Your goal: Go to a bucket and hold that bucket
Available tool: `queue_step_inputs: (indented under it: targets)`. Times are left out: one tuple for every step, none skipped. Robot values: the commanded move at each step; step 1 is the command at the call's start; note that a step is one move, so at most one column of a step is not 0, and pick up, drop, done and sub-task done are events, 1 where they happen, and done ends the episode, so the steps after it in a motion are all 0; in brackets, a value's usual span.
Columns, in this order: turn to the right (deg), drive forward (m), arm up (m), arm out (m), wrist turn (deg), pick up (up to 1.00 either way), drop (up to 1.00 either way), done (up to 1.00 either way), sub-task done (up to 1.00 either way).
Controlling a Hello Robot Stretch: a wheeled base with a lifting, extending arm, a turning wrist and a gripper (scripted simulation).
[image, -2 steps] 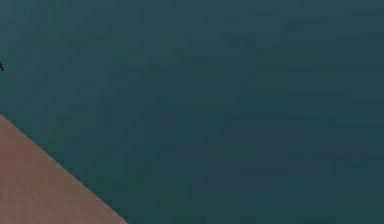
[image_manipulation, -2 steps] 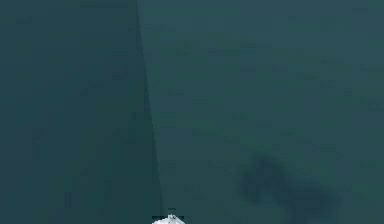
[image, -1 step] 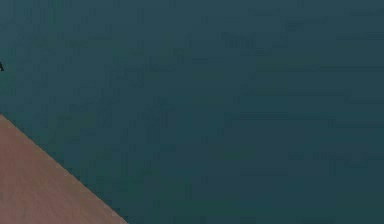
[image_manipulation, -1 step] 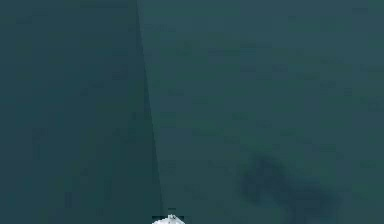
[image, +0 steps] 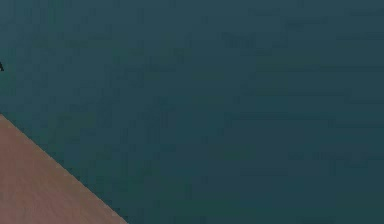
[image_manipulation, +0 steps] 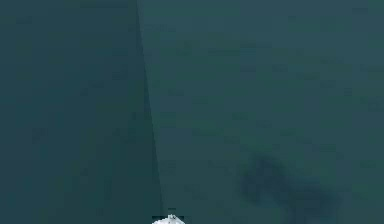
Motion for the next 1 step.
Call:
queue_step_inputs:
  targets:
    - [0.0,0.00,0.10,0.00,0.0,0.00,0.00,0.00,0.00]
